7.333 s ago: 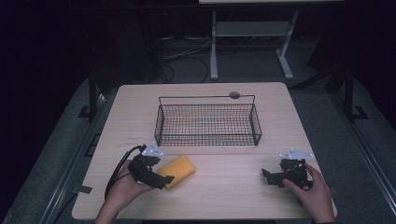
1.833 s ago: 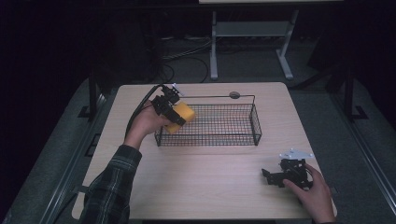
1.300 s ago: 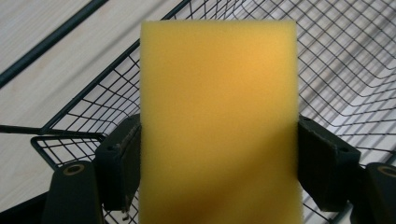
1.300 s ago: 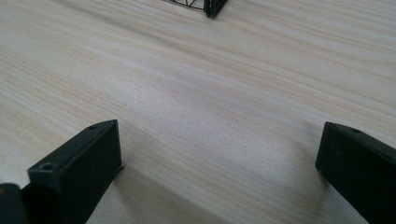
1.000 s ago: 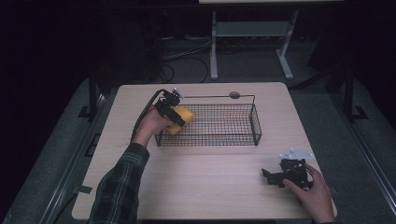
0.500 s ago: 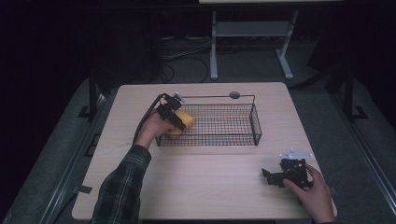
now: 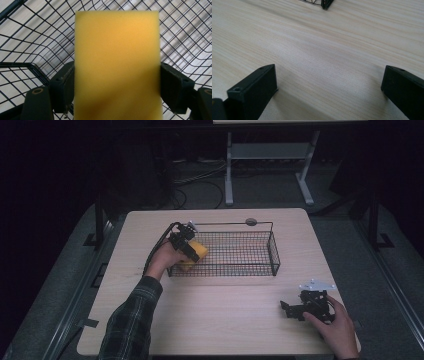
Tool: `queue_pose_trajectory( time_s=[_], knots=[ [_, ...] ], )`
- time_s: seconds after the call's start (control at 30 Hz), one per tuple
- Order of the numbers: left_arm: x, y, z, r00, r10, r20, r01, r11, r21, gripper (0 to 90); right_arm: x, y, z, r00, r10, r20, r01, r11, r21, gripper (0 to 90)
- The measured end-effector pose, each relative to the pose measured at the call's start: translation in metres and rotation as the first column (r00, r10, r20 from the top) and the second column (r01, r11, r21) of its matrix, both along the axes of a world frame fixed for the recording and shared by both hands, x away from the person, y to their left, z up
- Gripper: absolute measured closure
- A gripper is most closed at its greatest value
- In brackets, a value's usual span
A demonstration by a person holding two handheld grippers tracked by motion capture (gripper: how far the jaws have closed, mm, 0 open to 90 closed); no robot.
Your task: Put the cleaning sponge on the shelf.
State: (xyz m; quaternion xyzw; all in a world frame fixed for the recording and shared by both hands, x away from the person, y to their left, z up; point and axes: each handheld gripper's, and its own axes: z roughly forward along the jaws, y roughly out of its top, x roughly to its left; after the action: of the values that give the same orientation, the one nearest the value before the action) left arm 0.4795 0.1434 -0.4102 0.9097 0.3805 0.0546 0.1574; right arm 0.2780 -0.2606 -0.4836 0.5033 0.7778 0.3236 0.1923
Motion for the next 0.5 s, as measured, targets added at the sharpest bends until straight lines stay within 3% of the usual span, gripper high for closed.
queue_pose_trajectory(
  time_s=[0.5],
  knots=[
    [-0.0016,0.0015,0.0060,0.9999,0.001,0.013,-0.001,0.9999,-0.013,19.8,0.0000,0.0000,0.0000,1.0000,0.000,0.000,0.000,1.0000,0.000,0.0]
  ],
)
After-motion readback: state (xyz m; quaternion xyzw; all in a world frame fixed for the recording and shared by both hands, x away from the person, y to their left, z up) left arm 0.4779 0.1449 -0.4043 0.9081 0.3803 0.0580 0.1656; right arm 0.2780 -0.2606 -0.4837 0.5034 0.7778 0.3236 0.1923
